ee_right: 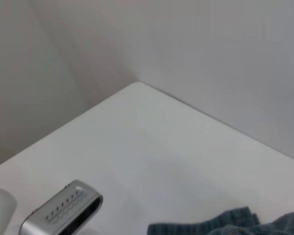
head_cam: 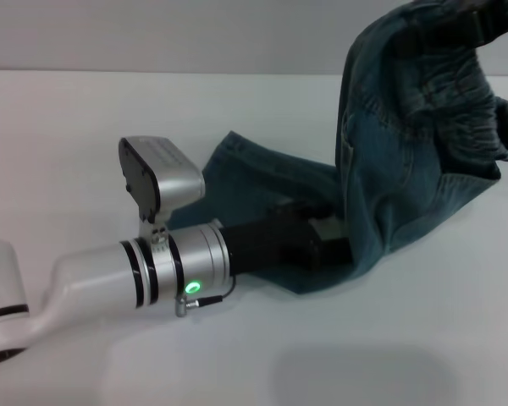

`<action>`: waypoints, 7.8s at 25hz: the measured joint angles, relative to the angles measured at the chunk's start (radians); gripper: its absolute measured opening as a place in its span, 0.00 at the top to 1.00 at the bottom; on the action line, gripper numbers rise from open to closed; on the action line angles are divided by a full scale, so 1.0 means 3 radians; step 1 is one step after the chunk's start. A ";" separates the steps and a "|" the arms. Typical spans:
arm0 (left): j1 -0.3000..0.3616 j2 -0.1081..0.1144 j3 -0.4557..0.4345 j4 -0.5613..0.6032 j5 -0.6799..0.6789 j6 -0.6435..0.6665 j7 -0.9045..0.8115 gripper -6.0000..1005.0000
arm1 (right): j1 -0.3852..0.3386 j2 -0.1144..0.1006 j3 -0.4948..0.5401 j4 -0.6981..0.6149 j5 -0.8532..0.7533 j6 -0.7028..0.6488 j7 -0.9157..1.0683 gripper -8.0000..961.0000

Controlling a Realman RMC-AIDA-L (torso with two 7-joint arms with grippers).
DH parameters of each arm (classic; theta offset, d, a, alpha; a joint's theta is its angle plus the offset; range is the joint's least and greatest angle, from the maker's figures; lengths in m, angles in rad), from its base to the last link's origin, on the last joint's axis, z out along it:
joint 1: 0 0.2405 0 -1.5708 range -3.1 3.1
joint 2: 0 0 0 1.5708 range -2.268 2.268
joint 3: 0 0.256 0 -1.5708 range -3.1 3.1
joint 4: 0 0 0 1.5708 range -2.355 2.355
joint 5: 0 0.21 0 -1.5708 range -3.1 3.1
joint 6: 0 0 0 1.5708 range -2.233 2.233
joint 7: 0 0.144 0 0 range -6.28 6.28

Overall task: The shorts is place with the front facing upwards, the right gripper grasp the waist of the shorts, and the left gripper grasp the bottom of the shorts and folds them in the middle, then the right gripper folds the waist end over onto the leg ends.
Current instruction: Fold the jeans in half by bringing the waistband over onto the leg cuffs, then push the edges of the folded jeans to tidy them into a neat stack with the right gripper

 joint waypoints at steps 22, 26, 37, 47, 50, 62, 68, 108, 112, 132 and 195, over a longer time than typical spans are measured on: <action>0.0376 0.0051 -0.1232 0.0031 0.1383 -0.0246 -0.0039 0.20 | 0.0103 0.0004 -0.0179 0.0574 -0.0036 0.0204 -0.0231 0.92; 0.0499 0.0061 -0.1225 0.0259 0.1409 -0.0224 -0.0278 0.20 | 0.0043 0.0000 -0.0180 0.0587 -0.0036 0.0205 -0.0247 0.92; 0.0704 0.0064 -0.1657 0.1180 0.1438 -0.0064 -0.0535 0.20 | 0.0025 0.0078 -0.0189 0.0654 -0.0020 0.0248 -0.0428 0.92; 0.0965 0.0080 -0.2209 0.1810 0.1188 0.0253 -0.0637 0.20 | 0.0150 0.0257 -0.0530 0.0812 -0.0017 0.0582 -0.0574 0.87; 0.1001 0.0083 -0.2208 0.1824 0.1135 0.0260 -0.0626 0.20 | 0.0244 0.0311 -0.0768 0.0982 -0.0015 0.0820 -0.0585 0.85; 0.1015 0.0080 -0.2187 0.1811 0.1126 0.0242 -0.0590 0.20 | 0.0529 0.0335 -0.1095 0.1433 0.0017 0.1327 -0.0823 0.76; 0.0986 0.0078 -0.2187 0.1815 0.1124 0.0197 -0.0551 0.21 | 0.0684 0.0328 -0.1259 0.1436 -0.0124 0.1250 -0.0906 0.49; 0.0745 0.0085 -0.1042 0.1756 0.1102 0.1829 -0.1558 0.21 | -0.1616 0.0363 -0.1264 0.1466 0.3522 0.3658 -0.3767 0.39; 0.0626 0.0065 -0.0511 0.1632 0.1104 0.1839 -0.1614 0.21 | -0.1612 0.0354 -0.1135 0.1736 0.3800 0.3598 -0.4032 0.39; 0.0396 0.0020 0.0153 0.1213 0.1108 0.0939 -0.1791 0.34 | -0.1579 0.0349 -0.1043 0.2063 0.3838 0.3354 -0.4088 0.39; 0.0849 0.0063 -0.2942 0.0885 0.0862 0.0374 0.0506 0.40 | -0.1082 0.0110 -0.0743 0.1837 0.1494 0.0088 -0.2413 0.39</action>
